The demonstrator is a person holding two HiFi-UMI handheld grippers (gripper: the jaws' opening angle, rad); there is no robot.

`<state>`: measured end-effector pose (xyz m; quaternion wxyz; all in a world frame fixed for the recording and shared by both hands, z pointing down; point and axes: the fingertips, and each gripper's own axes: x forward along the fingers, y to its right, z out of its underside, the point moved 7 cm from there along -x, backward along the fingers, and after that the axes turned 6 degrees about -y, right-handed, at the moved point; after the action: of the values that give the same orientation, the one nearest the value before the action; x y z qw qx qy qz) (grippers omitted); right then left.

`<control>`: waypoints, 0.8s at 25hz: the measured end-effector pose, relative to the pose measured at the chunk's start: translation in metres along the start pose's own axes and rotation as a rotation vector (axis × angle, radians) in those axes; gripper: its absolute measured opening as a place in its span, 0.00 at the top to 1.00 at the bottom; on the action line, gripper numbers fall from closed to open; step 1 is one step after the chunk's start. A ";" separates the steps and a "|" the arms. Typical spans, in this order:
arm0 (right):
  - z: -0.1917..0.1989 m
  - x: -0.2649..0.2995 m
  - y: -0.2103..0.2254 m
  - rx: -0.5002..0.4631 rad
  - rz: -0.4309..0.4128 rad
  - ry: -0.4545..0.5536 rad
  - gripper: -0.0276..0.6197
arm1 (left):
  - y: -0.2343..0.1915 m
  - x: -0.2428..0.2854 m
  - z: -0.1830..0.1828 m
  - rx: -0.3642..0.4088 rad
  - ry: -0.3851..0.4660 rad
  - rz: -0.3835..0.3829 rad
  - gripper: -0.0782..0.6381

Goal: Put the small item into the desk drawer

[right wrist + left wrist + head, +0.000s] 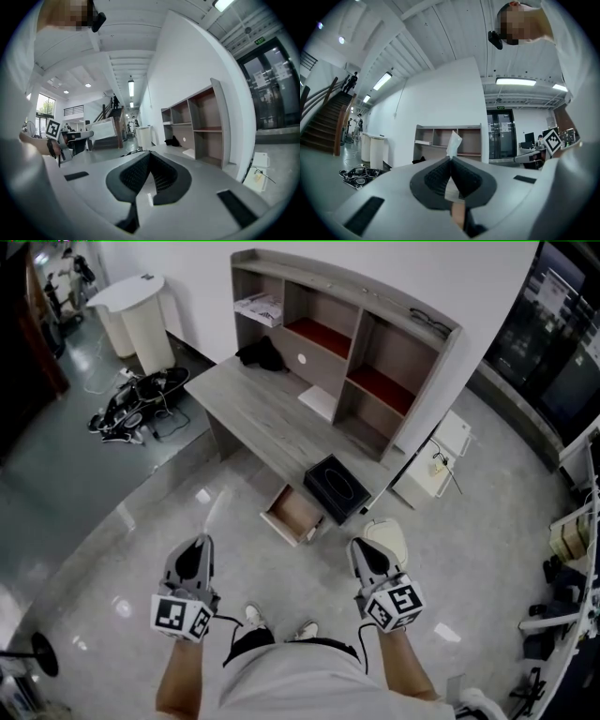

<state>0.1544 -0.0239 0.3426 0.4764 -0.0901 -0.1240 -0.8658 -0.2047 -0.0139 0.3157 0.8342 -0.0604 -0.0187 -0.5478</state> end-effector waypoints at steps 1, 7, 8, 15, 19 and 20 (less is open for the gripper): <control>-0.003 -0.001 0.001 0.004 0.010 0.008 0.92 | -0.004 -0.005 -0.002 -0.001 0.005 -0.010 0.86; -0.011 -0.008 0.003 0.026 0.076 0.037 0.92 | -0.022 -0.034 -0.006 -0.003 0.029 -0.037 0.86; -0.012 -0.008 0.004 0.029 0.086 0.040 0.92 | -0.023 -0.038 -0.005 -0.004 0.031 -0.039 0.86; -0.018 -0.015 0.010 0.044 0.161 0.067 0.92 | -0.022 -0.048 0.007 -0.034 0.042 -0.045 0.86; -0.025 -0.020 0.014 0.047 0.207 0.081 0.92 | -0.028 -0.047 0.005 -0.027 0.042 -0.024 0.87; -0.025 -0.021 0.013 0.046 0.211 0.082 0.92 | -0.030 -0.048 0.005 -0.024 0.039 -0.017 0.86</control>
<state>0.1756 -0.0217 0.3144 0.5715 -0.0562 -0.1138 -0.8108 -0.2512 0.0186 0.3180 0.8290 -0.0598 0.0036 -0.5560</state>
